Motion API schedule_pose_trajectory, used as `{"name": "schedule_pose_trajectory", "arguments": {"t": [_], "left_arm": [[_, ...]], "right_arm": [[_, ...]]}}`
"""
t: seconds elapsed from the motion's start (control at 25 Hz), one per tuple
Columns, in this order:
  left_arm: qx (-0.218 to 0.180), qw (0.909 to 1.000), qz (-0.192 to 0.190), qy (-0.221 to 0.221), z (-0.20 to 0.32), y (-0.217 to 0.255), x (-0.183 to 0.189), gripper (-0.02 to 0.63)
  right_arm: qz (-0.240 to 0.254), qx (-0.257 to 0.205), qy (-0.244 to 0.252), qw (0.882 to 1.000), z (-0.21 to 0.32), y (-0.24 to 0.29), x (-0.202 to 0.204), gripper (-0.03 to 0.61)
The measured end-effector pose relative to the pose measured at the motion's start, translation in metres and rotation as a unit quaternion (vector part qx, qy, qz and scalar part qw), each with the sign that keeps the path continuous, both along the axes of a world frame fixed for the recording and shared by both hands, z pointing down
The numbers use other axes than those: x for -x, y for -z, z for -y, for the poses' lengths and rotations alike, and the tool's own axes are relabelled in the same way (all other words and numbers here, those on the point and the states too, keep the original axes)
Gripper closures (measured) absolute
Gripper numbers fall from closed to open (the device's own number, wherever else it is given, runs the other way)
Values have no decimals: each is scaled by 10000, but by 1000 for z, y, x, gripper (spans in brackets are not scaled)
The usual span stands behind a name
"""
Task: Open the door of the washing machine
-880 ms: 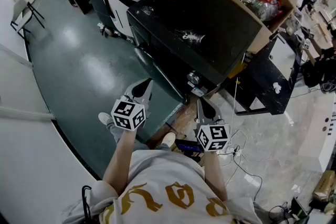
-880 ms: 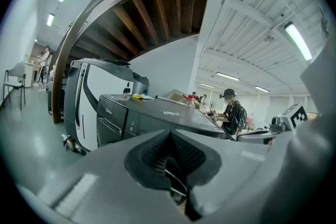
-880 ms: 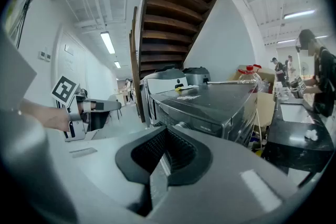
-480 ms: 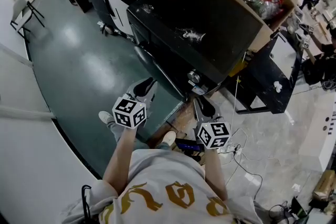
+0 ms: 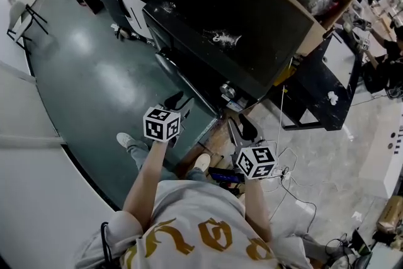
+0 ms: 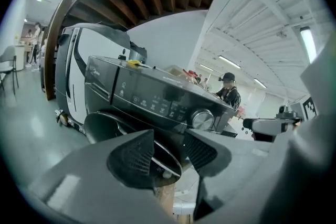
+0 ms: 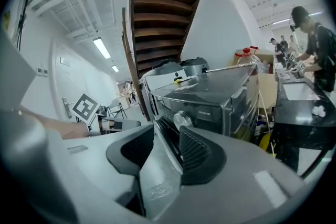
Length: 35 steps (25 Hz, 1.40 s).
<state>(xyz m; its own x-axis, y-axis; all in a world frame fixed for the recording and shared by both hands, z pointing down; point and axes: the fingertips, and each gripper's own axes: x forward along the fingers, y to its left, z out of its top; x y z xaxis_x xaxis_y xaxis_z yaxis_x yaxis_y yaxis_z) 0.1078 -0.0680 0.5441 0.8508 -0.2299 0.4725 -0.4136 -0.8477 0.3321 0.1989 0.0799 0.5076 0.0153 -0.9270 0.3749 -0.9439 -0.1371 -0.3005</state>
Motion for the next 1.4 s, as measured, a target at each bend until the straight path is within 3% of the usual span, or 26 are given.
{"name": "schedule_pose_trajectory", "arguments": {"t": [0.44, 0.68, 0.84, 1.0, 1.12, 1.4], "left_arm": [[463, 9966, 639, 226, 27, -68, -40, 442], [927, 9924, 705, 410, 36, -97, -56, 407], [1272, 9863, 572, 881, 48, -110, -59, 352], [1522, 9774, 622, 1326, 55, -127, -58, 339], [1558, 9746, 659, 1466, 56, -130, -60, 337], [1344, 9773, 614, 1521, 58, -127, -59, 331]], "right_arm": [[114, 273, -337, 9990, -23, -18, -24, 422], [182, 468, -389, 9980, -27, -37, -30, 419], [272, 531, -357, 9976, -23, -46, -29, 419], [353, 585, -341, 9971, -25, -54, -26, 420], [374, 627, -362, 9967, -28, -57, -27, 420], [332, 612, -342, 9970, -28, -56, -31, 425]]}}
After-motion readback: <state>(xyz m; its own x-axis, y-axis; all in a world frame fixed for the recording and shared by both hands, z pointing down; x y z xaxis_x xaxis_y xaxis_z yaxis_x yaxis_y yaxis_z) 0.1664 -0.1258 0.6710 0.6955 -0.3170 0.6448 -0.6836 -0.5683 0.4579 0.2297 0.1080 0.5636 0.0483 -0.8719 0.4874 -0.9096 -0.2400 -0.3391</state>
